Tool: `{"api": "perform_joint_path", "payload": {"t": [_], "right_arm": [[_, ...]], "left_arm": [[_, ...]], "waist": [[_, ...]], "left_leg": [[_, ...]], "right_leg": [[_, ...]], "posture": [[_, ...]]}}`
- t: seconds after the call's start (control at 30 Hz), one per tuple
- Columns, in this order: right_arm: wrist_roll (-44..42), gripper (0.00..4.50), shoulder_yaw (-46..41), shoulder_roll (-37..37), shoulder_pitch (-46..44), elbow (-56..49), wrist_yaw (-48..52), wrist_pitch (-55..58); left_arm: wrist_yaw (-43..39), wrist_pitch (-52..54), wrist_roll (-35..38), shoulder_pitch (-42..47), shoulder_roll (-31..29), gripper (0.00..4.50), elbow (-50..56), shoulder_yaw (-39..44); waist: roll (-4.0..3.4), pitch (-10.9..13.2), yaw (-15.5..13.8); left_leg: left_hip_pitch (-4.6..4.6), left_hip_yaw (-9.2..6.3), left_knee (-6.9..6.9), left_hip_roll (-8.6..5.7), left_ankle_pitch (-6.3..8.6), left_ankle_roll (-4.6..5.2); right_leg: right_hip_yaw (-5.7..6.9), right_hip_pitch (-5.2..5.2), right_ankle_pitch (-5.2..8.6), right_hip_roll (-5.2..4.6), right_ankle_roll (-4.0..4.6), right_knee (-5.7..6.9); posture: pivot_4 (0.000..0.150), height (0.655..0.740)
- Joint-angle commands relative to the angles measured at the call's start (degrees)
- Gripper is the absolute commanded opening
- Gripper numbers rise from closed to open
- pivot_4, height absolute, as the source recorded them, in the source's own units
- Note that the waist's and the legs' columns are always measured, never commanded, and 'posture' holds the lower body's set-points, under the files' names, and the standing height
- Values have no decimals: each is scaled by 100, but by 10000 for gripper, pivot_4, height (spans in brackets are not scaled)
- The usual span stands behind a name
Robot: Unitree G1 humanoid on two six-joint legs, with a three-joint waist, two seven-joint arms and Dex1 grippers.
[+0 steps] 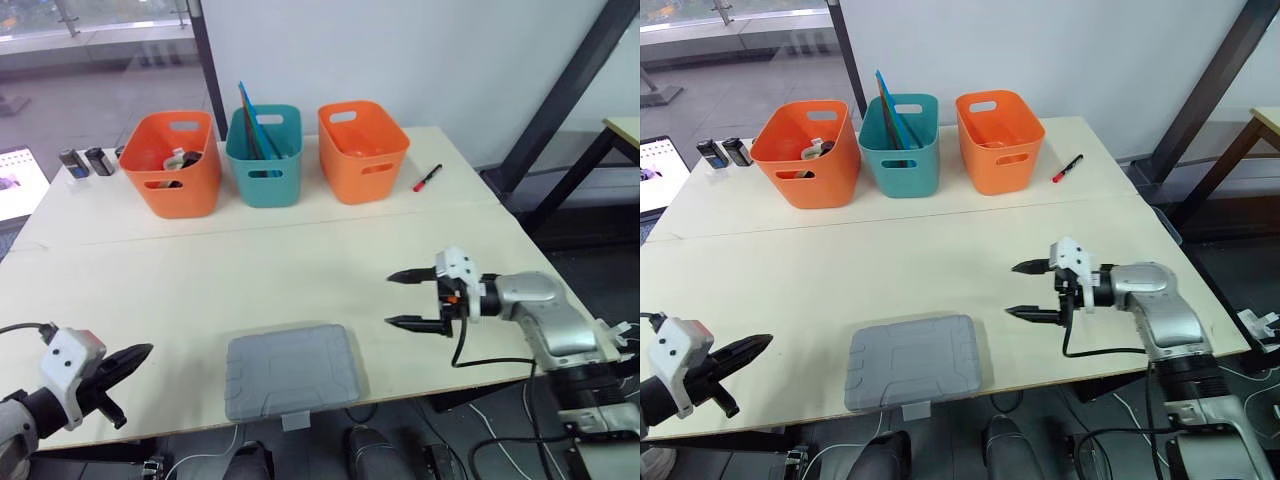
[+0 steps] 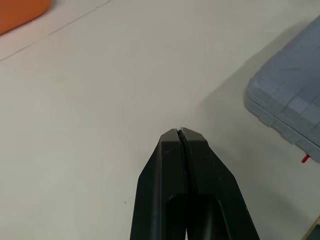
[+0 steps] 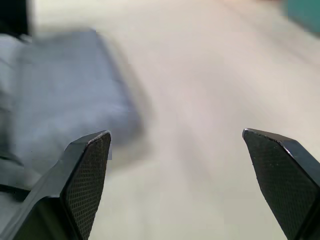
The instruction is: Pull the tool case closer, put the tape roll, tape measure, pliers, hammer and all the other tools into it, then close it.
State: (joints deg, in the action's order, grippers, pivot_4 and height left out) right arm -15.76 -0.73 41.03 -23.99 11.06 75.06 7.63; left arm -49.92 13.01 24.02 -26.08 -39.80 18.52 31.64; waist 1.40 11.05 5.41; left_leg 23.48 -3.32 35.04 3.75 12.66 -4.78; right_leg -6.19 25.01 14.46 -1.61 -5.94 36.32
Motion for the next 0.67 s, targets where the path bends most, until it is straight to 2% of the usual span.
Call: {"api": "perform_joint_path", "payload": {"t": [0.03, 0.1, 0.17, 0.27, 0.43, 0.5, 0.67], "right_arm": [[165, 44425, -87, 156, -26, 245, -110, -373], [167, 44425, -32, 170, -60, 328, -133, -279], [2, 44425, -17, 144, -198, 439, -115, 291], [124, 44425, -24, 112, -194, 612, -189, -30], [60, 44425, -158, 24, -154, 921, -352, -227], [-2, 44425, -241, 44, -236, 1264, -376, -113], [-44, 44425, -412, 79, -420, 1969, -346, -608]], "left_arm": [[19, -158, -133, 99, -123, 0, -141, 88], [36, -178, -166, 193, -133, 0, -243, 53], [19, -227, -222, 233, -135, 0, -314, 13], [57, -236, -279, 275, -84, 0, -293, -77], [75, -290, -276, 286, -46, 0, -259, -118], [88, -272, -239, 313, -33, 0, -243, -117], [120, -201, -223, 398, -22, 0, -154, -244]], "waist": [[0, 0, 9], [0, 0, 18], [0, 0, 22], [-14, 9, 37], [-79, 42, 19], [-99, 54, -59], [-106, 58, -237]], "left_leg": [[-1, -1, 1, 0, 0, 0], [-8, -1, 4, 0, 0, 0], [-9, -2, 10, 1, 0, 1], [-16, -40, 8, -14, -2, 2], [-20, -371, -5, -173, -33, 7], [-17, -475, -9, -239, -58, -20], [-10, -437, -15, -219, -65, -34]], "right_leg": [[0, -2, 0, 1, 0, 0], [0, -7, 0, 2, 0, 2], [0, -10, 0, 2, 0, 4], [21, -60, 1, -10, -2, 2], [346, -232, 94, -169, -37, 8], [426, -253, 156, -227, -45, 62], [392, -219, 168, -207, -25, 93]], "posture": [[1500, 7400], [1500, 7400], [1500, 7400], [1500, 7400], [1500, 7400], [1500, 7400], [1500, 7400]]}}
